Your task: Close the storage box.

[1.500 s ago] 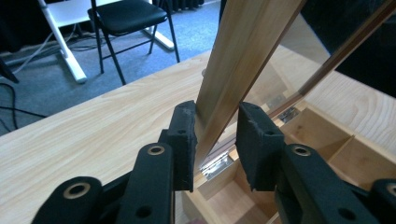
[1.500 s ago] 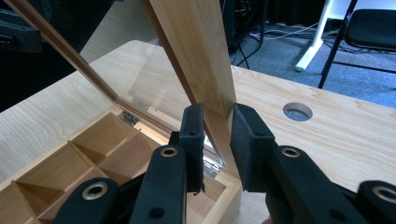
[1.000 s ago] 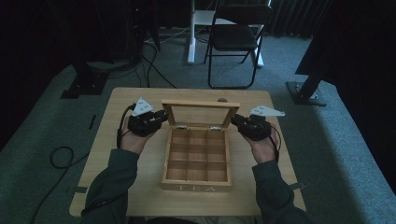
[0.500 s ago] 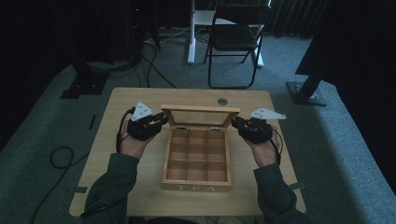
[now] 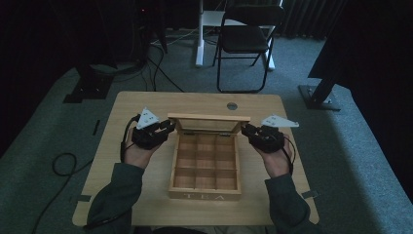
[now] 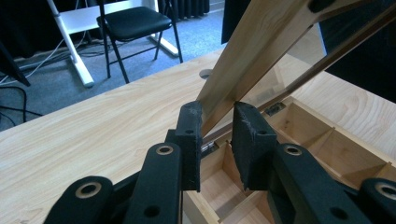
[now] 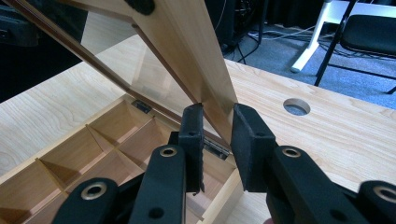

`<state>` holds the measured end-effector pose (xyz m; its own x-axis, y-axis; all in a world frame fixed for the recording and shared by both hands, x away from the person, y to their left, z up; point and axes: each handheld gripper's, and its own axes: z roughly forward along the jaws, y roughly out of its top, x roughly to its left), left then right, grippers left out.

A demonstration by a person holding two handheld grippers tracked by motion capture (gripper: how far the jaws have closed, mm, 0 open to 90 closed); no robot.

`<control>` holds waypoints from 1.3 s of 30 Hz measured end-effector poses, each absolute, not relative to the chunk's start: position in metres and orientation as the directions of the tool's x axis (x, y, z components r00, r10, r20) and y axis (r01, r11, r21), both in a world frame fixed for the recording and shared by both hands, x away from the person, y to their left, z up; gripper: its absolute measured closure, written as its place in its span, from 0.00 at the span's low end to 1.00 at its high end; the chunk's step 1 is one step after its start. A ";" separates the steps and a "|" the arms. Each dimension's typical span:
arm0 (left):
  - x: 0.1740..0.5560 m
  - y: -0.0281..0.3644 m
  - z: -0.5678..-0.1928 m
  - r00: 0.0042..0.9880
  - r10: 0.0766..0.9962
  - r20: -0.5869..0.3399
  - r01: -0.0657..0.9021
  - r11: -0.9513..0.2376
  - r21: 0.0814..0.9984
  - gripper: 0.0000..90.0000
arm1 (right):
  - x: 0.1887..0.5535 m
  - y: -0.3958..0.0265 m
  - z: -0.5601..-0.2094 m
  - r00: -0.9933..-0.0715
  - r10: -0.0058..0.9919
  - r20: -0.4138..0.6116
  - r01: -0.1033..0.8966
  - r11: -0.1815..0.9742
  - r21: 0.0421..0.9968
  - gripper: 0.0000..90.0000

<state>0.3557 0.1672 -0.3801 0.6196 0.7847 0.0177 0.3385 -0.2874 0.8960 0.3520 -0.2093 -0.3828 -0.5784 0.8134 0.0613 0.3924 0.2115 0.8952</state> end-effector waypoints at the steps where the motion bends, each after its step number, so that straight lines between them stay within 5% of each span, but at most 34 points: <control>1: 0.355 0.167 -0.380 0.620 0.785 0.017 0.339 -0.287 0.896 0.81 | 0.351 -0.209 -0.383 -0.578 0.813 0.062 0.393 0.211 0.895 0.82; 39: 0.337 0.173 -0.388 0.639 0.768 -0.052 0.370 -0.248 0.895 0.81 | 0.331 -0.210 -0.390 -0.590 0.804 0.069 0.394 0.213 0.894 0.82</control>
<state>0.3371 0.1732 -0.3885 0.6388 0.7676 -0.0518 0.3701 -0.2476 0.8954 0.3306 -0.2104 -0.3902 -0.5905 0.8041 0.0689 0.3943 0.2129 0.8940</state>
